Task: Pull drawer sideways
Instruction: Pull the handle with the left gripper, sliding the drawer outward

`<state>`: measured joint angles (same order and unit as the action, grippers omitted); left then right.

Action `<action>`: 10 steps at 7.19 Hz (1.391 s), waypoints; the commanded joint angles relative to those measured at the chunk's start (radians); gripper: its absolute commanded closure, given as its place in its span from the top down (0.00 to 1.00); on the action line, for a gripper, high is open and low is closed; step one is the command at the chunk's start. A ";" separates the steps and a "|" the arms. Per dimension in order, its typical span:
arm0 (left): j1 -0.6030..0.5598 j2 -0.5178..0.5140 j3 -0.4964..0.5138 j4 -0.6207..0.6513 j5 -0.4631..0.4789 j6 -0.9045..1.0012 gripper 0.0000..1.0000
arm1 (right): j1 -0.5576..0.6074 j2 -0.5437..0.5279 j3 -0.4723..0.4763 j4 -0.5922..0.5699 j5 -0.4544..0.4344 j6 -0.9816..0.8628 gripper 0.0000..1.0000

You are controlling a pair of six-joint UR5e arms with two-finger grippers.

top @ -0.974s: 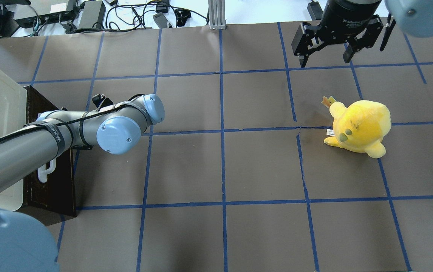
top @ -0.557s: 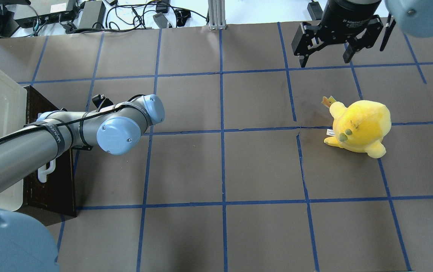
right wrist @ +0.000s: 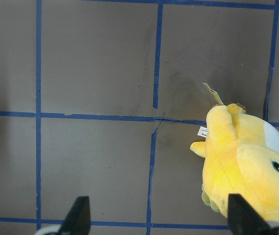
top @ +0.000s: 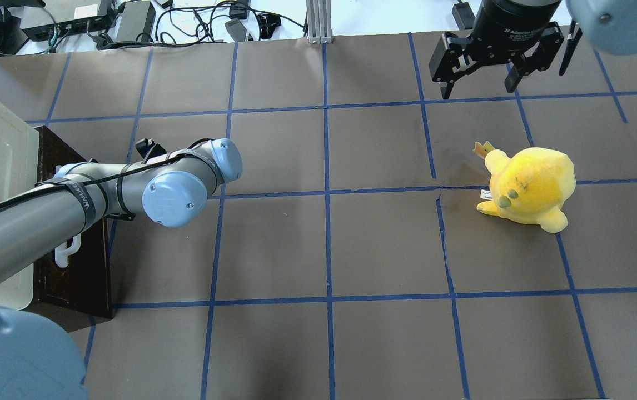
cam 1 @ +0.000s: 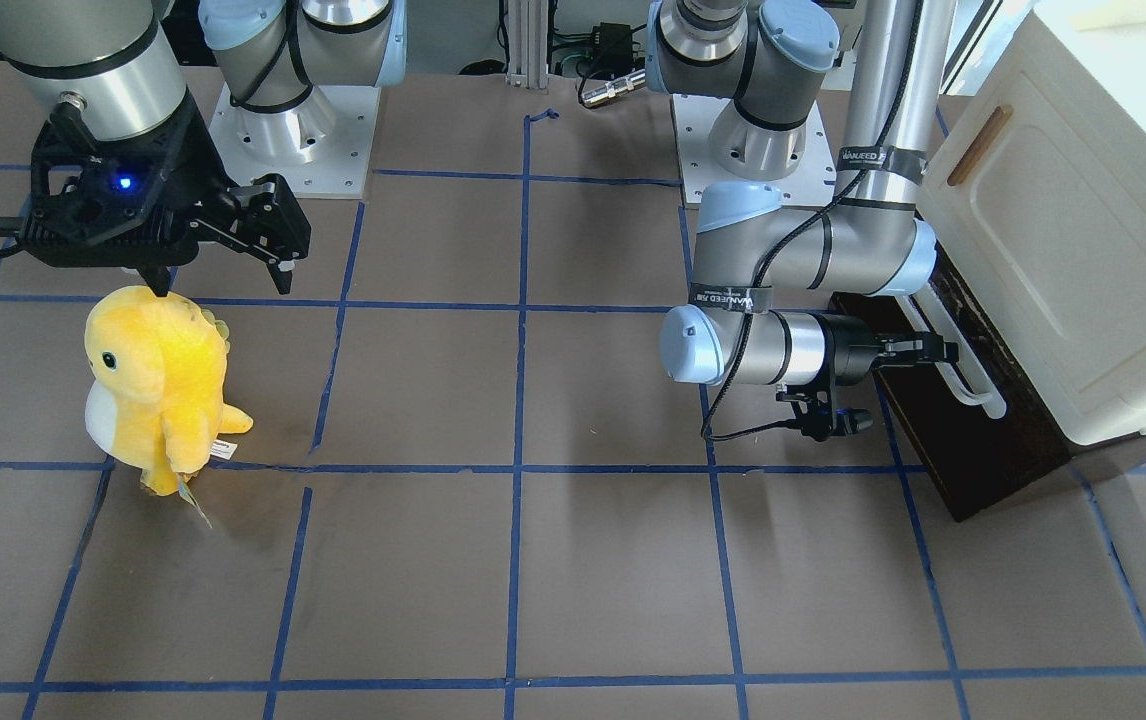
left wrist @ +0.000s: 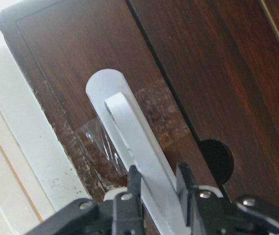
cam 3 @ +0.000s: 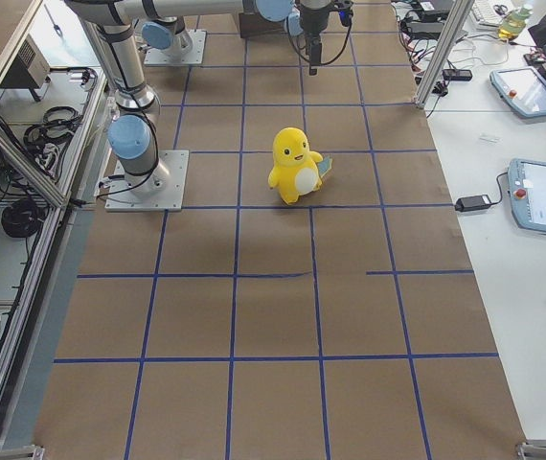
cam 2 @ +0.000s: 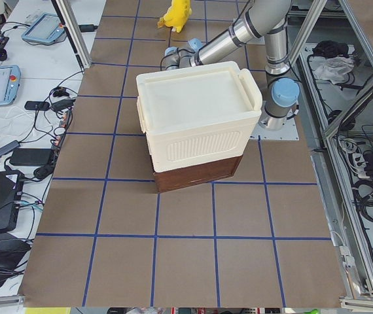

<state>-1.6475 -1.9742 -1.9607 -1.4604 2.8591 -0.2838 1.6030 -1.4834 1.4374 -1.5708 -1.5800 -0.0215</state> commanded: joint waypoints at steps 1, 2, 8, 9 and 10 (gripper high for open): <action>-0.002 -0.005 0.005 0.005 0.000 0.005 0.24 | 0.000 0.000 0.000 0.000 0.000 0.000 1.00; -0.027 -0.014 0.009 0.014 0.000 0.008 0.24 | 0.000 0.000 0.000 0.000 0.000 0.000 1.00; -0.130 -0.014 0.045 0.012 -0.075 0.014 0.24 | 0.000 0.000 0.000 0.000 0.000 0.000 1.00; -0.155 -0.009 0.048 0.012 -0.076 0.015 0.24 | 0.000 0.000 0.000 0.000 0.000 0.000 1.00; -0.178 -0.011 0.074 0.006 -0.089 0.017 0.24 | 0.000 0.000 0.000 0.000 0.000 0.000 1.00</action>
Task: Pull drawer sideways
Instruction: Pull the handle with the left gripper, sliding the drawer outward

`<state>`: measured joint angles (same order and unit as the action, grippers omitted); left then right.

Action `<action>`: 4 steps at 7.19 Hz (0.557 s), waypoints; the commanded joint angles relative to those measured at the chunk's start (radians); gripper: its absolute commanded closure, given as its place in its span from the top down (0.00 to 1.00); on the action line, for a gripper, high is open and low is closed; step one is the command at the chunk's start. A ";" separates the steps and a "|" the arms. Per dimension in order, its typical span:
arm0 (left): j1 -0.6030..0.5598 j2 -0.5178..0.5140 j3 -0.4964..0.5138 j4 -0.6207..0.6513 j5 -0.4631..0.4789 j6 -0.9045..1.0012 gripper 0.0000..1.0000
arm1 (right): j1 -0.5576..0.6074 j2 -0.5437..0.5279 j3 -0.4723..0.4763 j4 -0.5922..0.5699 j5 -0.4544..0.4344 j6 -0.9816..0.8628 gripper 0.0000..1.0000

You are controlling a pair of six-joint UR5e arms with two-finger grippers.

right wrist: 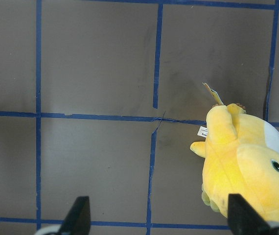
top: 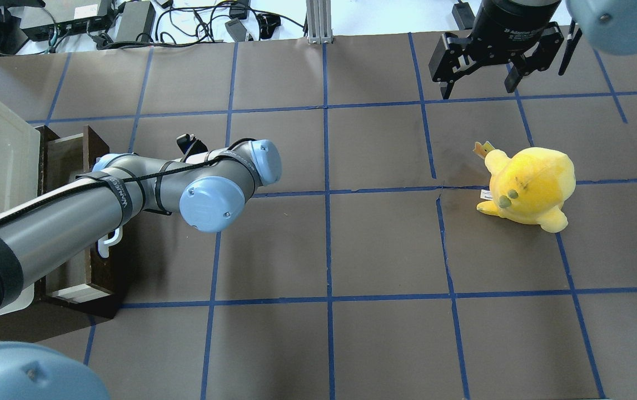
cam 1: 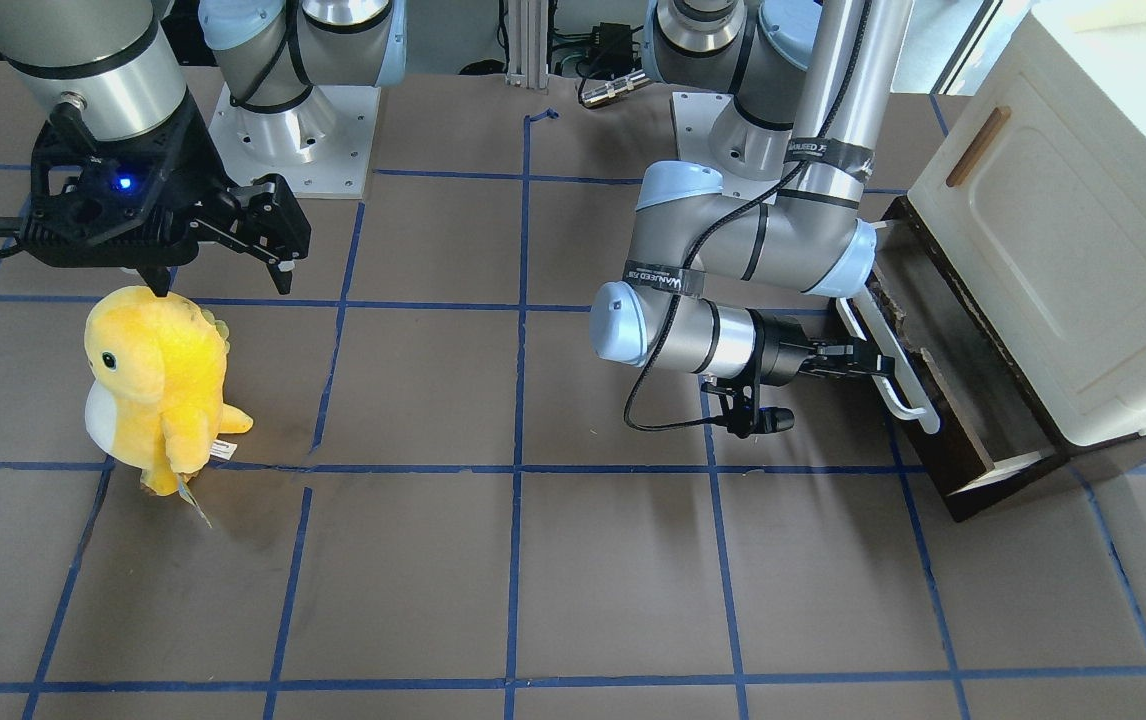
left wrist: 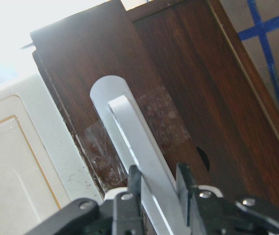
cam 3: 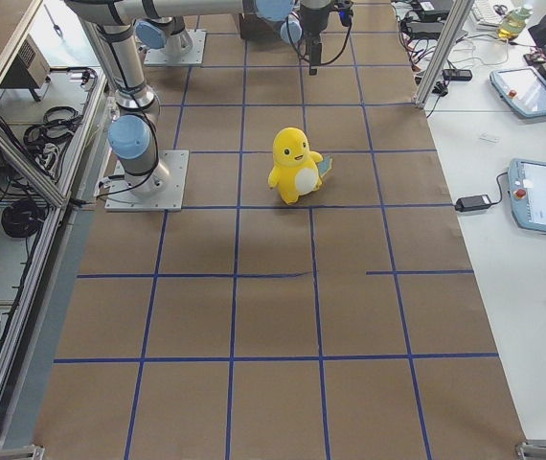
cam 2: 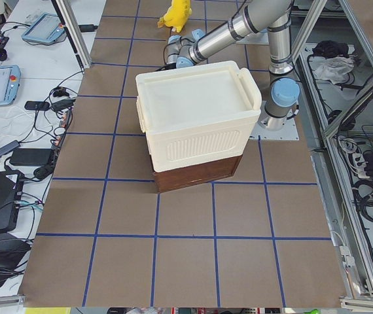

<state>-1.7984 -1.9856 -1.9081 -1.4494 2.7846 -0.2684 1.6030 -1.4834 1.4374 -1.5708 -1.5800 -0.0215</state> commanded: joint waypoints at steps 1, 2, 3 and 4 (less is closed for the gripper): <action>-0.032 -0.001 0.046 -0.012 -0.048 0.021 0.24 | 0.000 0.000 0.000 0.000 0.000 0.000 1.00; -0.032 0.004 0.047 -0.014 -0.046 0.034 0.24 | 0.000 0.000 0.000 0.000 0.000 0.000 1.00; -0.032 0.001 0.047 -0.014 -0.048 0.035 0.24 | 0.000 0.000 0.000 0.000 0.000 0.000 1.00; -0.032 -0.001 0.049 -0.014 -0.048 0.035 0.24 | 0.000 0.000 0.000 0.000 0.000 0.000 1.00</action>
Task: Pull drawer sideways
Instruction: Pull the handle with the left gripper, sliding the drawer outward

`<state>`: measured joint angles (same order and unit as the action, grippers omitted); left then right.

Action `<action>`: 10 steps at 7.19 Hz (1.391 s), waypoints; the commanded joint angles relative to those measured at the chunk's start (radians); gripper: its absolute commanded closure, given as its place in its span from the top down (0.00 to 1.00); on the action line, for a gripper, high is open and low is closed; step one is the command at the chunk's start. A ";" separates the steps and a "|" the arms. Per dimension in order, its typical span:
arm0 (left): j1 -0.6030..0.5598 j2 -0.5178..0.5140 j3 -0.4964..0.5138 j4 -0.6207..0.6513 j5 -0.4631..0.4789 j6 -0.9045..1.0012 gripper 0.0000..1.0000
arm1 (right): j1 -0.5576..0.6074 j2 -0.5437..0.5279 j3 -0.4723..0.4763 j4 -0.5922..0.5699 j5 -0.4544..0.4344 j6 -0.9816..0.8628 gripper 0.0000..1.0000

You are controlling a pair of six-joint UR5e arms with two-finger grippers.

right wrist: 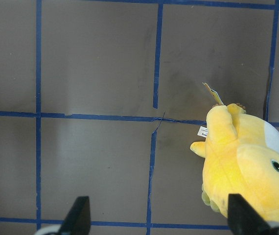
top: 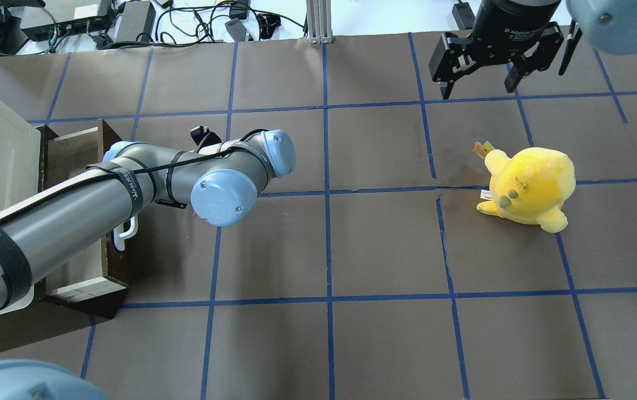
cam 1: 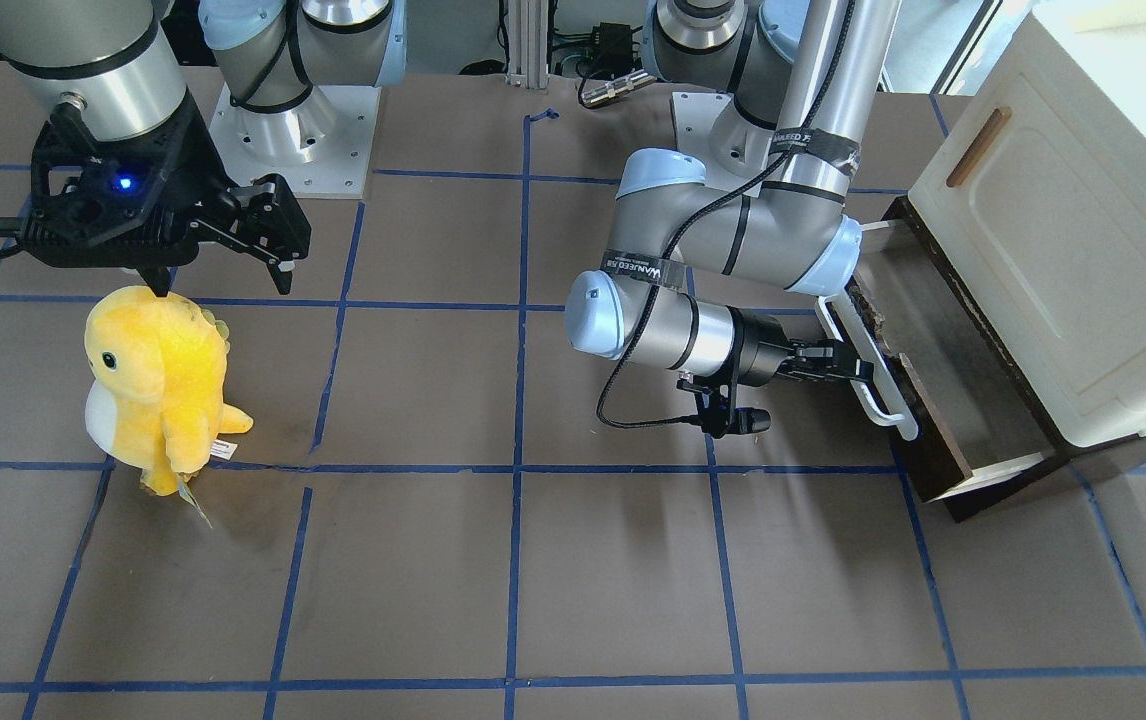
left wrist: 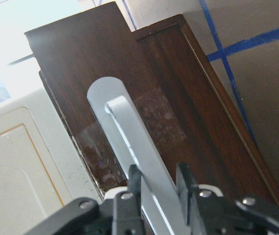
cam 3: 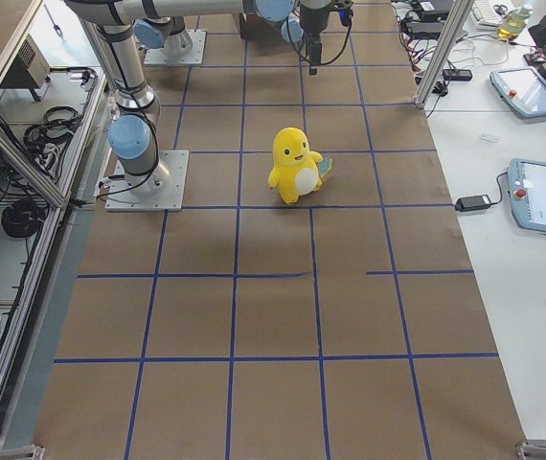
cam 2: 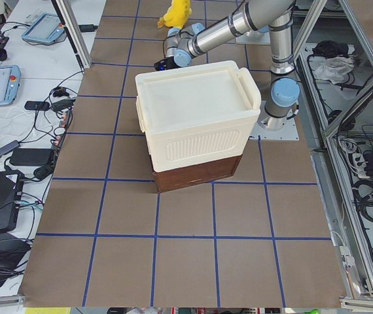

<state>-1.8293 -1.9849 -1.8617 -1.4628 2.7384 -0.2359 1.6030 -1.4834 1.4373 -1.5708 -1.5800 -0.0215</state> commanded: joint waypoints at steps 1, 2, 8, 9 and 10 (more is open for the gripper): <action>-0.001 0.001 0.003 -0.001 -0.002 0.003 0.24 | 0.000 0.000 0.000 0.000 0.000 0.000 1.00; -0.002 -0.003 0.003 -0.001 -0.003 0.003 0.24 | 0.000 0.000 0.000 0.000 0.000 0.000 1.00; -0.022 0.012 0.006 0.007 -0.005 0.004 0.92 | 0.000 0.000 0.000 0.000 0.000 0.000 1.00; -0.027 0.027 0.041 0.007 -0.055 0.029 0.92 | 0.000 0.000 0.000 0.000 0.000 0.000 1.00; -0.027 0.062 0.120 0.015 -0.242 0.146 0.92 | 0.000 0.000 0.000 0.000 0.000 -0.002 1.00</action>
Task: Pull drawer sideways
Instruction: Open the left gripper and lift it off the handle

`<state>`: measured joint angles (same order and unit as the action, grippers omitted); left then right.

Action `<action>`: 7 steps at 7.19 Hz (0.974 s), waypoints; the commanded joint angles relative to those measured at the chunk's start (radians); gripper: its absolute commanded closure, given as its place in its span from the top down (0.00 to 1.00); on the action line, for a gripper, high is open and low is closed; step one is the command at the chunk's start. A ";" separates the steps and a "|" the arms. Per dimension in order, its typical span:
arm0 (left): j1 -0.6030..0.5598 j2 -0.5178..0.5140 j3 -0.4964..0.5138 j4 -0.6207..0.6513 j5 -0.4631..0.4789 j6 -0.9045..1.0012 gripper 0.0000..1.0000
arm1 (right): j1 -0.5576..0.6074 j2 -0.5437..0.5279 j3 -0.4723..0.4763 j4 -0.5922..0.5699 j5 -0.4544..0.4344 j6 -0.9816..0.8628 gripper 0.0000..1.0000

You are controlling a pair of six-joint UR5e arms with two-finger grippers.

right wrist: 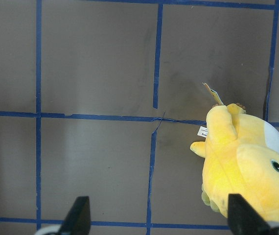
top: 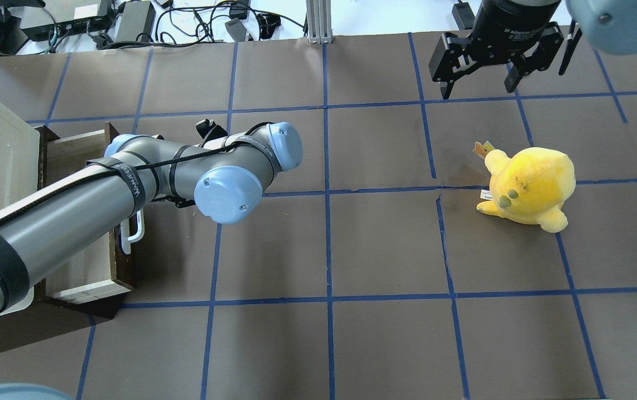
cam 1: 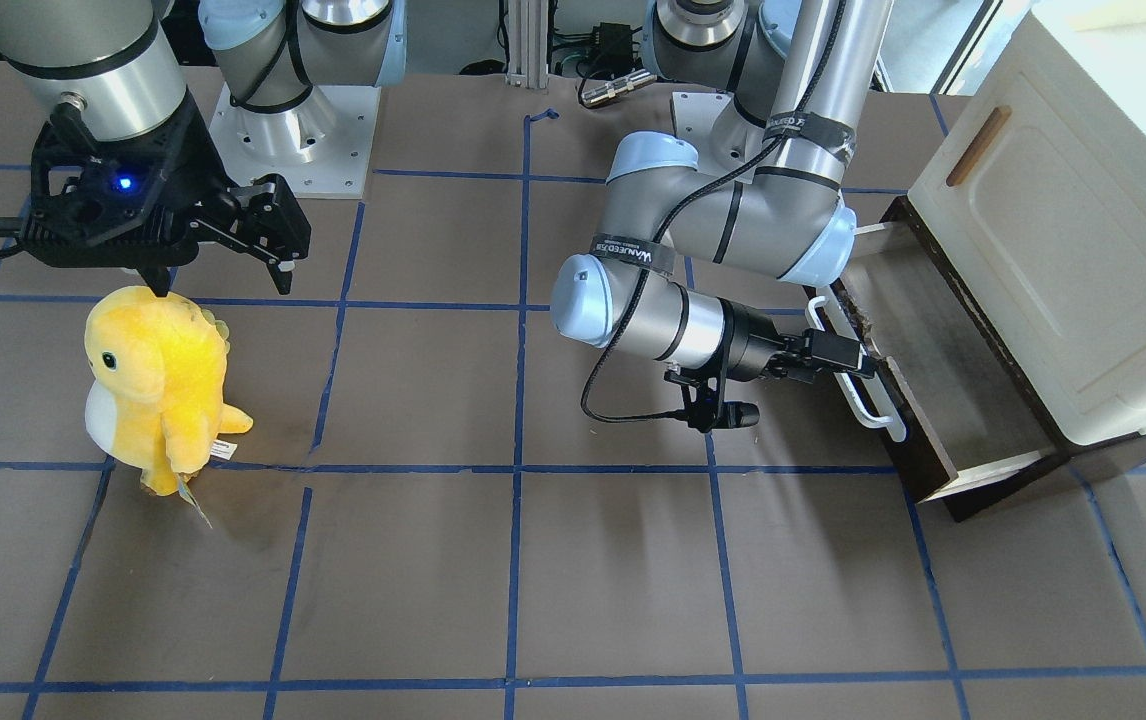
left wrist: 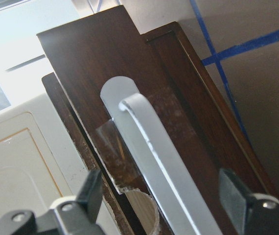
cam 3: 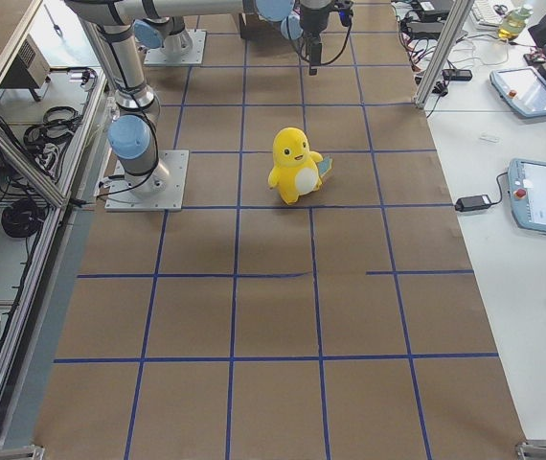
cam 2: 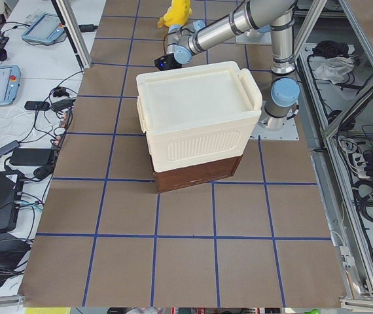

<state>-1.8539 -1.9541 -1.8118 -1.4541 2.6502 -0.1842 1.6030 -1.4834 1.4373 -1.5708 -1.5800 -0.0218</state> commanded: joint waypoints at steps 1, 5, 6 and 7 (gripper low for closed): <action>-0.002 0.064 0.150 -0.002 -0.270 0.148 0.93 | 0.000 0.000 0.000 0.000 0.000 0.000 1.00; 0.080 0.286 0.255 0.001 -0.810 0.152 0.94 | 0.000 0.000 0.000 0.000 0.000 0.000 1.00; 0.123 0.338 0.255 0.000 -0.896 0.152 0.96 | 0.000 0.000 0.000 0.000 0.000 0.000 1.00; 0.149 0.395 0.264 0.001 -0.907 0.152 1.00 | 0.000 0.000 0.000 0.000 0.000 0.000 1.00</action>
<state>-1.7453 -1.6291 -1.5569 -1.4528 1.8000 -0.0324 1.6030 -1.4834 1.4373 -1.5708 -1.5800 -0.0215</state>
